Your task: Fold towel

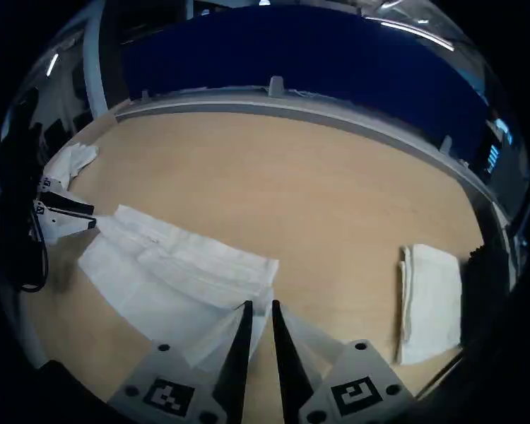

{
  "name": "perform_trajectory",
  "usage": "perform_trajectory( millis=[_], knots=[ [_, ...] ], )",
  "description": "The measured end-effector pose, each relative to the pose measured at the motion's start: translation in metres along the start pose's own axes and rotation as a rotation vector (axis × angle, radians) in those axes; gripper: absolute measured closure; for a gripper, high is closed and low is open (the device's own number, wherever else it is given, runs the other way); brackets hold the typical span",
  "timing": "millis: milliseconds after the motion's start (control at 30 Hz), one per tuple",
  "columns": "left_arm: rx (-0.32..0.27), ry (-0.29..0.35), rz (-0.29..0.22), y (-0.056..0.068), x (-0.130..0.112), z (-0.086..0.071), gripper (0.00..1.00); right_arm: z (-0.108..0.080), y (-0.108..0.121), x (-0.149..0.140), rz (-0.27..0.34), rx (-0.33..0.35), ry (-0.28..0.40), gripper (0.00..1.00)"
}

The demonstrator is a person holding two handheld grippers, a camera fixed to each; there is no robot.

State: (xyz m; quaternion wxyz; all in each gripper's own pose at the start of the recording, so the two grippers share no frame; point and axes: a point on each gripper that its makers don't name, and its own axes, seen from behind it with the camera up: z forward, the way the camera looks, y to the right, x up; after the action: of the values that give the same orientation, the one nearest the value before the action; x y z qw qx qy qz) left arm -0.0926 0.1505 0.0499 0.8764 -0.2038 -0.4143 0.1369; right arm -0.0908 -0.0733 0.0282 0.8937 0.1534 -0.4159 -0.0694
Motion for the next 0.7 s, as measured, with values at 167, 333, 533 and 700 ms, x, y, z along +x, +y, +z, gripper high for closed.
perform_trajectory(
  millis=[167, 333, 533, 700],
  knots=[
    [0.025, -0.003, 0.005, -0.008, 0.002, 0.004, 0.55, 0.004, 0.008, 0.004, -0.013, -0.029, 0.005, 0.55],
    [0.054, 0.01, -0.002, -0.019, 0.008, 0.005, 0.29, 0.006, 0.019, 0.013, -0.028, -0.067, 0.025, 0.41],
    [0.092, 0.029, -0.001, -0.032, 0.015, 0.001, 0.18, 0.004, 0.025, 0.022, -0.03, -0.085, 0.043, 0.18],
    [0.102, 0.033, -0.008, -0.036, 0.015, -0.008, 0.18, -0.003, 0.023, 0.026, -0.023, -0.078, 0.063, 0.12]
  ],
)
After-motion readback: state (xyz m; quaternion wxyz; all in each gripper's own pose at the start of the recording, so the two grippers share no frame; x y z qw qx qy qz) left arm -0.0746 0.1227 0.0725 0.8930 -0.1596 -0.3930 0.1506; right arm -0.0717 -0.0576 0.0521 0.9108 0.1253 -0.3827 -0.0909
